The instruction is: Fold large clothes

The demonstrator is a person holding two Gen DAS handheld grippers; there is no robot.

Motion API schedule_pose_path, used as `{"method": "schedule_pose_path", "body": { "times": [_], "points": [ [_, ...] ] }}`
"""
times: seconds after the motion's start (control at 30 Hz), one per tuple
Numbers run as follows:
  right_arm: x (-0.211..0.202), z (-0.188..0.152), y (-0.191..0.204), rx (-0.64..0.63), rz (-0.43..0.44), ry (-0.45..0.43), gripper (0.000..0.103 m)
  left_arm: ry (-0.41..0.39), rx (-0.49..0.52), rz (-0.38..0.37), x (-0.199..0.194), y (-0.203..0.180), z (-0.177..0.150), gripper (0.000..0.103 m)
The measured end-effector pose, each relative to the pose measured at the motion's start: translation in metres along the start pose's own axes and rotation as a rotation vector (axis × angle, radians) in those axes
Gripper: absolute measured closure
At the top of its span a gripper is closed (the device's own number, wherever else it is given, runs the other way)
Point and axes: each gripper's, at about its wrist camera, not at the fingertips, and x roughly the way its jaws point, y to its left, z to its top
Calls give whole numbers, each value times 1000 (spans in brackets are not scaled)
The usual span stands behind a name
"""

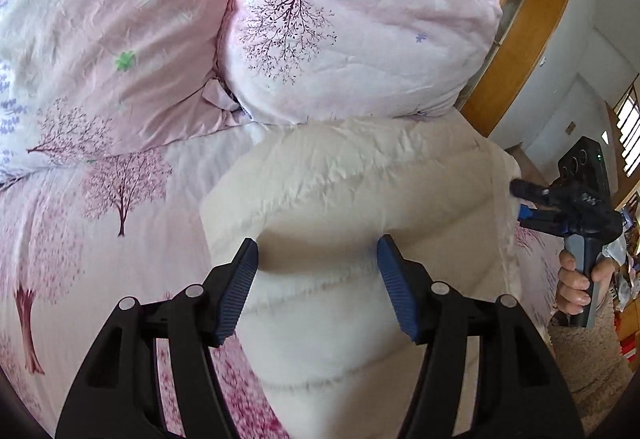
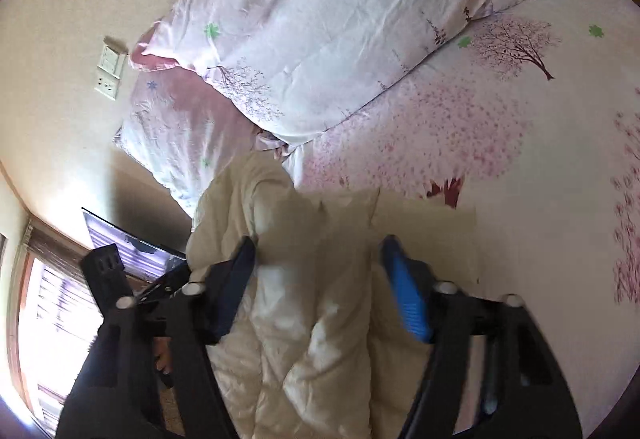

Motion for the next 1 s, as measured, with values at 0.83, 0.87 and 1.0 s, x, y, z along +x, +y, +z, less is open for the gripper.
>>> {"method": "schedule_pose_path", "body": {
  "times": [0.83, 0.87, 1.0],
  "points": [
    [36, -5, -58, 74, -247, 120, 86, 112, 79, 45, 77, -4, -2, 29],
    [36, -5, -59, 80, -241, 122, 84, 109, 84, 50, 77, -4, -2, 29],
    [17, -11, -47, 40, -266, 82, 63, 62, 98, 53, 56, -6, -4, 31]
  ]
}}
